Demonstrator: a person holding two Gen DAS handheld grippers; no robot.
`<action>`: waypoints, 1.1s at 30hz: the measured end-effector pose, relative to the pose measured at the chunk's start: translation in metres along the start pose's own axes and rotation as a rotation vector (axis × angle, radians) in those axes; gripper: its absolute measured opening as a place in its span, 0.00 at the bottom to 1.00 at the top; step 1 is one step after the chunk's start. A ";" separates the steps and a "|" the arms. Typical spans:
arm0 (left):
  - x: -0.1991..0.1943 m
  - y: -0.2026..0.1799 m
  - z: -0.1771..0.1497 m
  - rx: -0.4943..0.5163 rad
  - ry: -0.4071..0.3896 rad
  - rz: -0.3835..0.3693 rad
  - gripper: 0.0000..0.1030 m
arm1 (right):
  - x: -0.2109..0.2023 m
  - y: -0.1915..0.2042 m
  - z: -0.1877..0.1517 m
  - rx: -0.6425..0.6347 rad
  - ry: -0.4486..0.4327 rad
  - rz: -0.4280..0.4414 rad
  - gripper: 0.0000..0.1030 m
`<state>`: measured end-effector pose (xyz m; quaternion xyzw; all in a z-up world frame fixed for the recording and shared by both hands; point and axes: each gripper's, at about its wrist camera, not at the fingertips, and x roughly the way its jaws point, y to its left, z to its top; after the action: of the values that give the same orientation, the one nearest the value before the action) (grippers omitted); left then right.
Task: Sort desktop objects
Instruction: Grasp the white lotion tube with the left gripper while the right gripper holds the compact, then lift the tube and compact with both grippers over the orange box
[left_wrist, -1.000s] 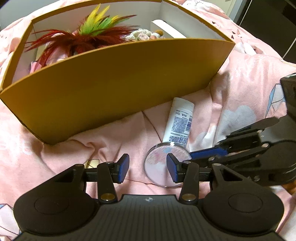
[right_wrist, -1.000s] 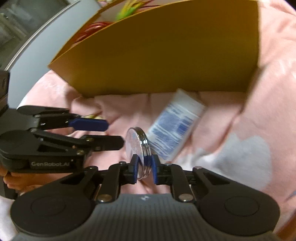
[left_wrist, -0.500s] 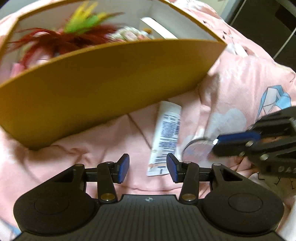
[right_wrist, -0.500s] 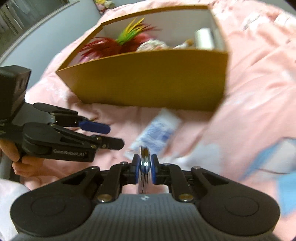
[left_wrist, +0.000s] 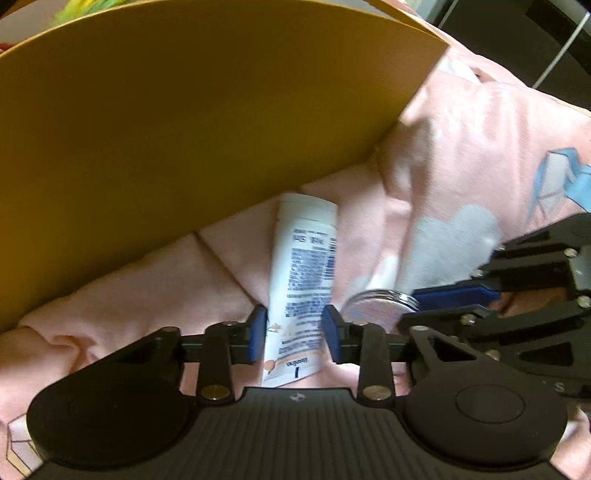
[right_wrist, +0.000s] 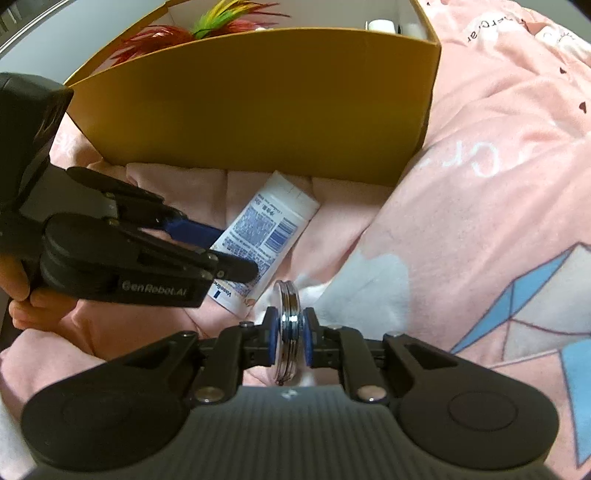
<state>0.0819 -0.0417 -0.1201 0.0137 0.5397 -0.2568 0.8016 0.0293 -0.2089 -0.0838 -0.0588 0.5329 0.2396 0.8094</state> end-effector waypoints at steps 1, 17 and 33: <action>-0.001 -0.001 -0.001 0.008 -0.001 -0.010 0.31 | 0.001 0.001 0.001 -0.001 0.004 0.003 0.16; -0.013 -0.010 -0.009 -0.001 -0.051 -0.058 0.14 | 0.004 -0.001 0.005 0.054 0.000 0.030 0.14; -0.143 -0.011 -0.004 -0.067 -0.311 -0.119 0.13 | -0.106 0.001 0.038 0.021 -0.274 0.068 0.14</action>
<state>0.0333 0.0067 0.0061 -0.0850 0.4172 -0.2849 0.8588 0.0270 -0.2288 0.0276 0.0011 0.4214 0.2668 0.8668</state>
